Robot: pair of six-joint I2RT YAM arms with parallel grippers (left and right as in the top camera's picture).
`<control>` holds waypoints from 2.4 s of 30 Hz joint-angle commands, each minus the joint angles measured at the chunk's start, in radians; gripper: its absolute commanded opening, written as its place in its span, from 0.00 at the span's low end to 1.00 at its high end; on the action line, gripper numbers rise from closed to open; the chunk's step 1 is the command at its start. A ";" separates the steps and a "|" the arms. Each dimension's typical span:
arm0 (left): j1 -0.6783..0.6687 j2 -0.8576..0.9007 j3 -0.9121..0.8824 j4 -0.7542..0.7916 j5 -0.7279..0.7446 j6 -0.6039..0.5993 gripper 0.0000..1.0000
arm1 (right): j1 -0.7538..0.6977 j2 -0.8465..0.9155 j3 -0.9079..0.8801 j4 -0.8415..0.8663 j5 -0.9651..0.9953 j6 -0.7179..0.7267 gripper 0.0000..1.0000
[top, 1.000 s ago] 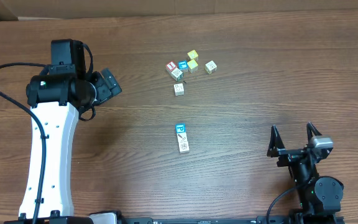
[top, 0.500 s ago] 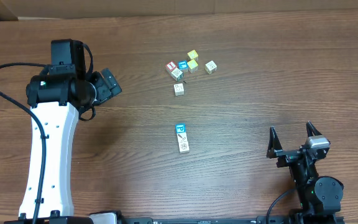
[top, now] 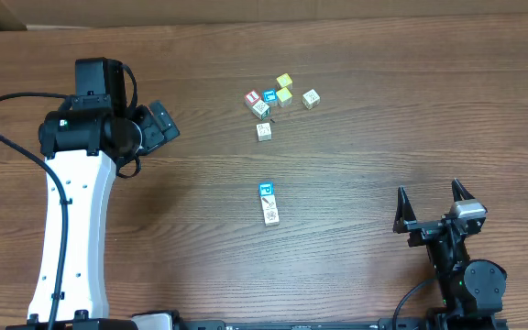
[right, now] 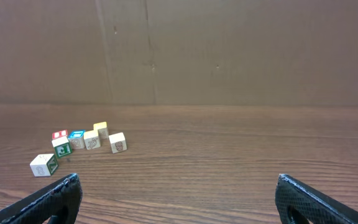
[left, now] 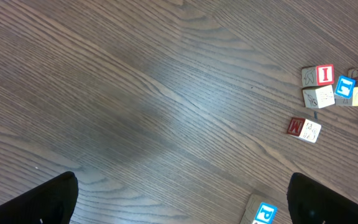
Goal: Flip 3 blocks
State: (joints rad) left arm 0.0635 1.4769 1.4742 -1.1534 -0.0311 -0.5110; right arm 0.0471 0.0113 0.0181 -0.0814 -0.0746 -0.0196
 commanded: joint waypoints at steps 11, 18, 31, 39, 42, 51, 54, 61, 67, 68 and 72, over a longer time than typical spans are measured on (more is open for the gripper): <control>0.002 0.008 0.013 0.001 -0.005 -0.006 1.00 | -0.003 -0.007 -0.010 0.004 -0.006 -0.004 1.00; 0.002 -0.028 0.013 -0.002 -0.006 -0.006 1.00 | -0.003 -0.007 -0.010 0.004 -0.006 -0.004 1.00; 0.002 -0.331 0.013 0.006 -0.006 -0.006 1.00 | -0.003 -0.007 -0.010 0.004 -0.006 -0.004 1.00; 0.002 -0.492 0.013 0.005 -0.006 -0.005 1.00 | -0.003 -0.007 -0.010 0.004 -0.006 -0.004 1.00; 0.001 -0.534 0.013 0.005 -0.006 -0.005 1.00 | -0.003 -0.007 -0.010 0.004 -0.006 -0.004 1.00; -0.001 -0.700 0.013 0.005 -0.013 -0.005 1.00 | -0.003 -0.007 -0.010 0.004 -0.006 -0.004 1.00; -0.013 -0.768 0.013 0.005 -0.059 -0.005 1.00 | -0.003 -0.007 -0.010 0.004 -0.006 -0.004 1.00; -0.053 -0.949 -0.015 0.006 -0.141 -0.005 1.00 | -0.003 -0.007 -0.010 0.004 -0.006 -0.004 1.00; -0.065 -1.133 -0.095 0.087 -0.187 -0.006 1.00 | -0.003 -0.007 -0.010 0.004 -0.006 -0.004 1.00; -0.065 -1.163 -0.117 0.117 -0.187 -0.006 1.00 | -0.003 -0.007 -0.010 0.004 -0.006 -0.004 1.00; -0.065 -1.282 -0.230 0.281 -0.178 -0.006 1.00 | -0.003 -0.007 -0.010 0.004 -0.006 -0.004 1.00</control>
State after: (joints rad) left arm 0.0059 0.2649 1.3239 -0.9466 -0.1928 -0.5114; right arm 0.0475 0.0113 0.0181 -0.0814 -0.0750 -0.0196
